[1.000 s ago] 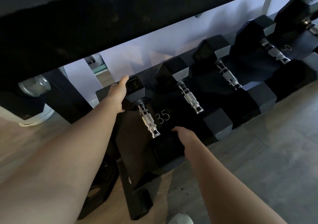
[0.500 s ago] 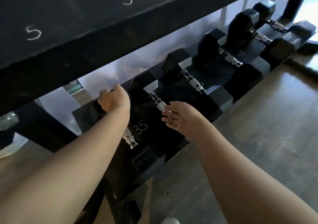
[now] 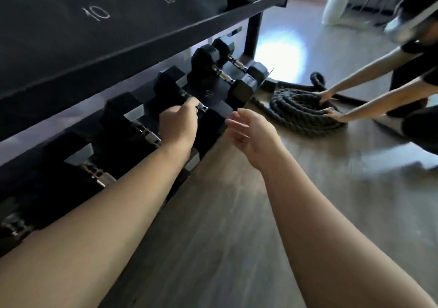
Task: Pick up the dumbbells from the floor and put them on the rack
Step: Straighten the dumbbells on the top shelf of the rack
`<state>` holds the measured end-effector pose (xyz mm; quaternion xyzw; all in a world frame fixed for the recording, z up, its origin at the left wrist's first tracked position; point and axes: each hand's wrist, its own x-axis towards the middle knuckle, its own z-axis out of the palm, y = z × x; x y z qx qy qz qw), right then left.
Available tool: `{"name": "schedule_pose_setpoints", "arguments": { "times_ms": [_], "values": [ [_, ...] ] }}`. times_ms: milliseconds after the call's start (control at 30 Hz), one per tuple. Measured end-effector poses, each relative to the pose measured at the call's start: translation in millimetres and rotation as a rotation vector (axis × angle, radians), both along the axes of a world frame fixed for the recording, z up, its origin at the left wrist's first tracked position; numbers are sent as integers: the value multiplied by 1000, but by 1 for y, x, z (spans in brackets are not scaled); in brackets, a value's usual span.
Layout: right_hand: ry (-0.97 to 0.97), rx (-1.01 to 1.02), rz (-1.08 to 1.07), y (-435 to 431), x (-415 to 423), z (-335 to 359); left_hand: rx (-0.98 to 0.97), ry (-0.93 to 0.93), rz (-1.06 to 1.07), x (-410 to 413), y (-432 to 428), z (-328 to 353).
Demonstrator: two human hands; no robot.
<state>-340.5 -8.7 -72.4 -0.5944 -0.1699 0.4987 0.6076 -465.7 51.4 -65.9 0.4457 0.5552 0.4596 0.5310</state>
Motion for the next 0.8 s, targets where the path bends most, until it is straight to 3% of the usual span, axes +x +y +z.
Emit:
{"name": "schedule_pose_setpoints", "arguments": {
  "times_ms": [133, 267, 533, 633, 800],
  "values": [
    [-42, 21, -139, -25, 40, 64, -72, -110, -194, 46, -27, 52],
    [87, 88, -241, -42, 64, 142, -81, -193, -337, 66, -39, 134],
    [224, 105, -236, -13, 40, 340, -111, -248, -316, 17, -3, 328],
    [141, 31, -219, 11, 18, 416, -146, -218, -285, -12, 17, 397],
    [-158, 62, -145, 57, 5, 503, -42, -128, -229, -39, 51, 479]
  ]
}}
